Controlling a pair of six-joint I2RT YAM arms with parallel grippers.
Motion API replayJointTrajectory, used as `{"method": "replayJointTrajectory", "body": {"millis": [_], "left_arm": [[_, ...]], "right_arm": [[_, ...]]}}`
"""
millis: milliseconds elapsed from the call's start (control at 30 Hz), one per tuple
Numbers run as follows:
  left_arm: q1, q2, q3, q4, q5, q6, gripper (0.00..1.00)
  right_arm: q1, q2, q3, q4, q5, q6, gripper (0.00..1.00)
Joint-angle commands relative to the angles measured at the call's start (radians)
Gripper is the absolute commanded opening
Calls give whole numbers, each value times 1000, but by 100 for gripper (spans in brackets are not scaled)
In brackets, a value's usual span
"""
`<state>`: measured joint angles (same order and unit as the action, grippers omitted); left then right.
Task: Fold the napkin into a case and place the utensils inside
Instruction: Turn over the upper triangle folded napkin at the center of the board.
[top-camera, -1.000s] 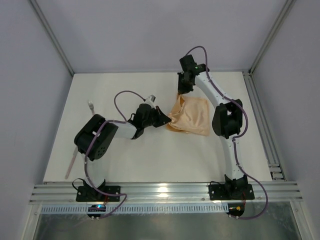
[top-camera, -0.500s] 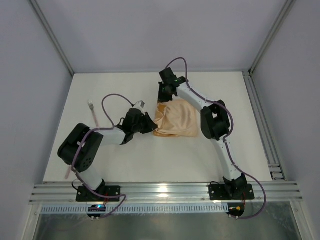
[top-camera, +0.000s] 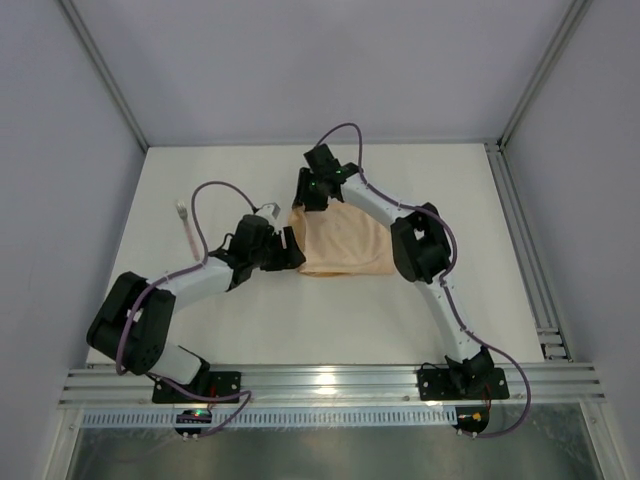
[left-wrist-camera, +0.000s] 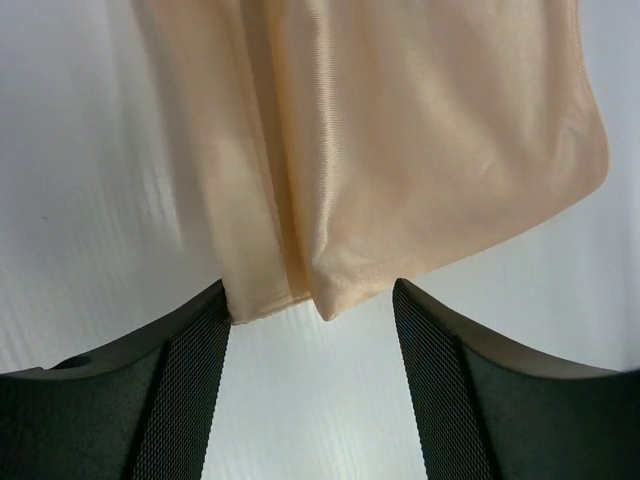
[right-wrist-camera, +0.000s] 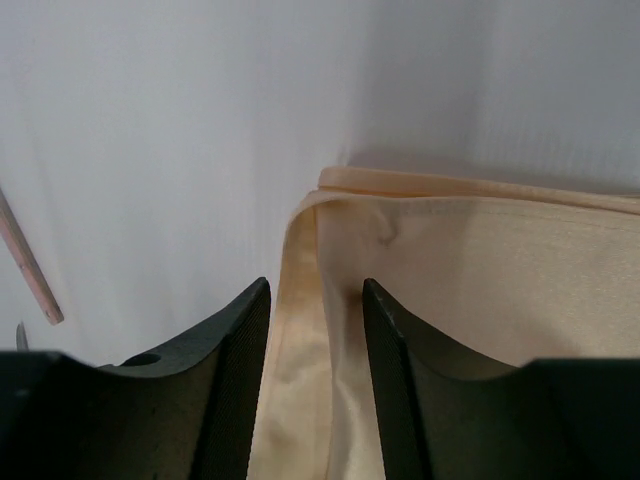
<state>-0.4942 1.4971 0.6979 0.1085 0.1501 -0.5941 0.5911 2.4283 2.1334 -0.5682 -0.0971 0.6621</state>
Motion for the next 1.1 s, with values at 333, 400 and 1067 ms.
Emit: {"method": "replayJointTrajectory", "body": {"millis": [333,400,1067], "left_arm": [[20,-44,153,-210,32,180,62],[20,-35,184,-260,58,168,60],[-15,279,486,-648,117,74,54]], "right_arm": [[35,-69,48,76,-24,11,53],[27,-96,52,76,-30,4,54],[-349,-713,-864,102,-104,-139,49]]}}
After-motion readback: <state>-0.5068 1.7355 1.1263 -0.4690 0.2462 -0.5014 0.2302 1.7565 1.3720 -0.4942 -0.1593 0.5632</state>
